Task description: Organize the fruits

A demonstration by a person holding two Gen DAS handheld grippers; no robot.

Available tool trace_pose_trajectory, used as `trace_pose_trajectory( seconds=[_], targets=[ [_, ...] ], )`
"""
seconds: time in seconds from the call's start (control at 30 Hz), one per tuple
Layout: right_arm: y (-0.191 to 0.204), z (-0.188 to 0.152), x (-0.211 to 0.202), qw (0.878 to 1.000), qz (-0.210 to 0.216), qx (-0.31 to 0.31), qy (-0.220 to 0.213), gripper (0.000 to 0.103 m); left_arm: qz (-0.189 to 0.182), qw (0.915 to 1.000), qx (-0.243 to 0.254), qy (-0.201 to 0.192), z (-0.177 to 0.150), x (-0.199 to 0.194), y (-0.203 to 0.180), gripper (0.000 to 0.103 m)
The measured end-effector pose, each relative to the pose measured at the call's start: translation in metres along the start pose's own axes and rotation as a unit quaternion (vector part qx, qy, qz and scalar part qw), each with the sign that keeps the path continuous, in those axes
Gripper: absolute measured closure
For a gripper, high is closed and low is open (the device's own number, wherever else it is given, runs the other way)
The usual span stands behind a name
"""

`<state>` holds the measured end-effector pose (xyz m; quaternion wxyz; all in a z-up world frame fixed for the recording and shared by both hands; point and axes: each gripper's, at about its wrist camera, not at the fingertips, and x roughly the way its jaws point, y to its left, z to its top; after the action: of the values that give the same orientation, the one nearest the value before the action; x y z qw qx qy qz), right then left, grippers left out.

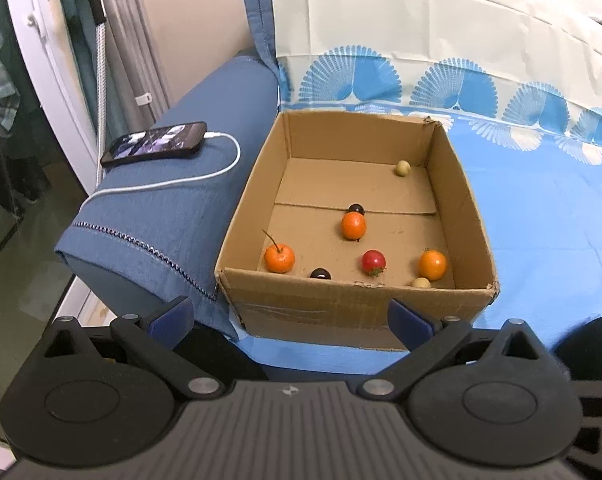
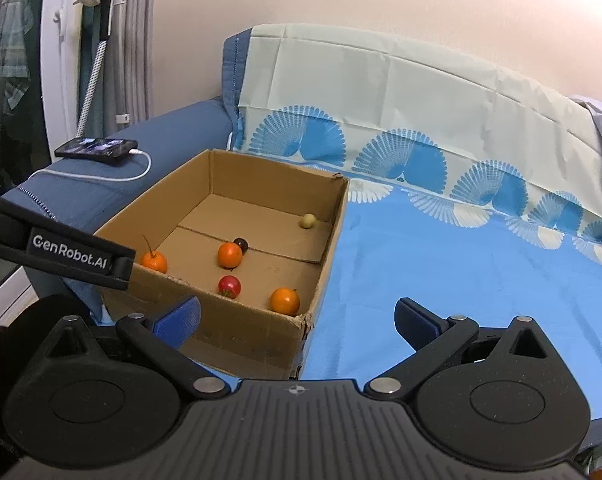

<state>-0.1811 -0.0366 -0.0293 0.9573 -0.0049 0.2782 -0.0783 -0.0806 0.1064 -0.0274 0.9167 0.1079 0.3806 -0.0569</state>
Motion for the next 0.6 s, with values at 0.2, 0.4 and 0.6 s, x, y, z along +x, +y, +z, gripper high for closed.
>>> trace_pose_trajectory(
  seconds=[0.2, 0.4, 0.6],
  targets=[
    [-0.0037, 0.0009, 0.0004, 1.0, -0.004, 0.013, -0.01, 0.001, -0.002, 1.0, -0.002, 0.007, -0.0003, 0.0048, 0.0017, 0.0],
    [-0.0017, -0.0006, 0.0049, 1.0, -0.001, 0.006, -0.002, 0.001, -0.005, 0.9999, 0.003, 0.009, -0.0007, 0.0079, -0.0009, 0.0],
    [-0.0039, -0.0005, 0.0073, 1.0, -0.001, 0.009, 0.004, 0.001, -0.007, 0.9998, 0.007, 0.016, -0.002, 0.0113, -0.0026, 0.0]
  ],
)
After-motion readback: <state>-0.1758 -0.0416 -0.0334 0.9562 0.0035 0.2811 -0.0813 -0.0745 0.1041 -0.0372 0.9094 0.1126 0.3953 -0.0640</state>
